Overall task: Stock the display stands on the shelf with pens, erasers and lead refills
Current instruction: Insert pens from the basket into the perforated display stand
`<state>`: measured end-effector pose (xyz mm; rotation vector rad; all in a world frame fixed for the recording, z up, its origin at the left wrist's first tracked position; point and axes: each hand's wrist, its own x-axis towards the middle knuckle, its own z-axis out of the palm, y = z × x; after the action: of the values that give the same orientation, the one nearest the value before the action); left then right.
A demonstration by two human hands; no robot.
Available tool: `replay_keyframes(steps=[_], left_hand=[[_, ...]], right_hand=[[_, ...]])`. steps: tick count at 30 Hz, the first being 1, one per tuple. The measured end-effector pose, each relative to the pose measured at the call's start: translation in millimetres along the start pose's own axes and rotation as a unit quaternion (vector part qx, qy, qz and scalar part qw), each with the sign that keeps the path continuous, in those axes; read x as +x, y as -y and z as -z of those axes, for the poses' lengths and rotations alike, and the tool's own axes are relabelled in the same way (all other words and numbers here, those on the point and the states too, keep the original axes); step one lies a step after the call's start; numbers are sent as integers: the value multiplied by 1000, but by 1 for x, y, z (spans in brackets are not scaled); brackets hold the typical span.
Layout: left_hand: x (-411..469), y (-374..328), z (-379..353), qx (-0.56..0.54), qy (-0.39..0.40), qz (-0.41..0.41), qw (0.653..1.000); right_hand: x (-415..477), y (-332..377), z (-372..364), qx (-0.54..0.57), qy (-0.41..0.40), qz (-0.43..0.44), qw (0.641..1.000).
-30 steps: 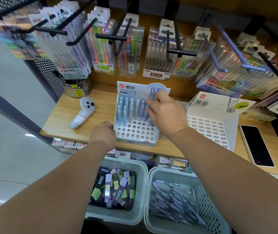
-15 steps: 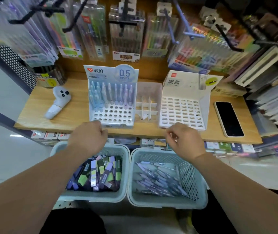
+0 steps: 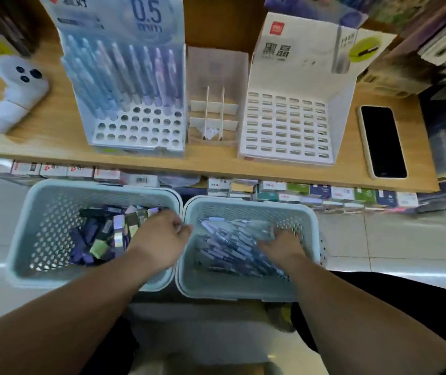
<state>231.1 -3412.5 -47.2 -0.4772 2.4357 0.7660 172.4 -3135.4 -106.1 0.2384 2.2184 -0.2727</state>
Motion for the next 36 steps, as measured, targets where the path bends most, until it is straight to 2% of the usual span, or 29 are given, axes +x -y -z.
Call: replay_keyframes(steps=[4, 9, 13, 19, 23, 28, 31, 34, 36], left_hand=[[-19, -9, -25, -54, -86, -39, 994], [-36, 11, -44, -29, -126, -36, 991], [-34, 23, -51, -34, -96, -34, 994], [-27, 29, -46, -91, -67, -29, 993], [-27, 28, -48, -108, -64, -18, 992], [-26, 26, -47, -122, -60, -9, 991], [-26, 26, -47, -129, -57, -9, 990], [-26, 24, -48, -148, -60, -11, 987], [-26, 24, -47, -158, -58, -11, 986]], right_hand=[[6, 0, -23, 33, 13, -58, 998], [19, -3, -38, -10, -8, -45, 999], [23, -2, -40, -51, 18, -9, 999], [34, -2, -33, 44, 38, 60, 997], [40, 5, -29, 84, 57, 52, 993], [49, 15, -34, 46, 70, 20, 996], [46, 20, -37, -7, 93, 29, 995], [39, 20, -44, -72, 67, 47, 994], [37, 19, -50, -78, 53, 52, 994]])
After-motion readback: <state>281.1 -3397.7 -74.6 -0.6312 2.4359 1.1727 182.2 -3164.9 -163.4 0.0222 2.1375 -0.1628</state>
